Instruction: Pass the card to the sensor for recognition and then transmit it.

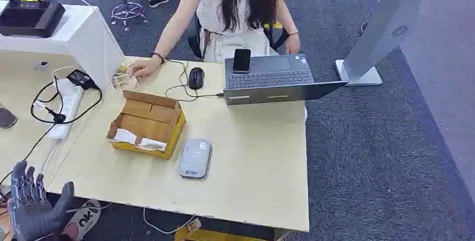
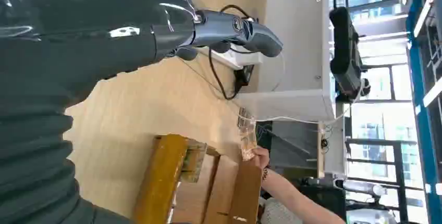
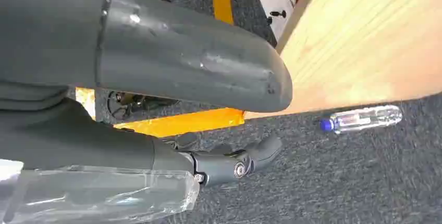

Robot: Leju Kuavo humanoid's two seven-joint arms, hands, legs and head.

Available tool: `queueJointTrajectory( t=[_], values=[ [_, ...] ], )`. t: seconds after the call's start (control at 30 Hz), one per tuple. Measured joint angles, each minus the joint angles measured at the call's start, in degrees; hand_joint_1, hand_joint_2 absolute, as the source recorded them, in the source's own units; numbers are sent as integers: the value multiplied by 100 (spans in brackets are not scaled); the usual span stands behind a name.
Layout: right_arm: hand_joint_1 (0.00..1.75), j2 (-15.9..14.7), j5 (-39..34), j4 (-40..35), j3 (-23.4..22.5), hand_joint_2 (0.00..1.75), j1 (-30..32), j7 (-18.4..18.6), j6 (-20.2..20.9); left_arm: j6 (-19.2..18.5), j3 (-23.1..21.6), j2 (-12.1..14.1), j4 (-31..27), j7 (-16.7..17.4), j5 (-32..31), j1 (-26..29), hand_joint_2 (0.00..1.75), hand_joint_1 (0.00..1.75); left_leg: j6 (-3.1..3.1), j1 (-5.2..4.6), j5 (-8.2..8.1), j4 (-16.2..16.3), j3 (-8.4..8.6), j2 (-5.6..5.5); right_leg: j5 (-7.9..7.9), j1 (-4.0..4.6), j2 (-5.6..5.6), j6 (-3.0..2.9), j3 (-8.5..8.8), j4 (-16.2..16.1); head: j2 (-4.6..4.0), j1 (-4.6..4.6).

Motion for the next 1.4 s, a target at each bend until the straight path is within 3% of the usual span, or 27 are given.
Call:
queueJointTrajectory(
  t=[0.33,0.97,1.0,1.4],
  values=[
    [0,66,324,68,-50,0,-127,94,17,693,-730,363,15,509,-1677,-802,175,0,1,0,2,0,0,0,2,0,1,0,-1,3,0,2],
    [0,160,980,184,-129,0,-337,400,101,1644,-2103,1135,555,1673,-4834,-2384,175,0,-1,0,8,1,1,1,5,0,3,-4,-3,7,0,2],
    [0,164,1015,188,-129,0,-349,422,101,1679,-2173,1176,599,1729,-4998,-2470,175,175,-1,0,9,1,0,0,5,0,3,-5,-3,8,0,2],
    [0,258,1552,280,-129,0,-471,708,103,2191,-2980,1712,1093,2558,-6950,-3392,175,175,-5,0,12,1,1,1,9,0,4,-10,-4,11,0,2]
  ],
)
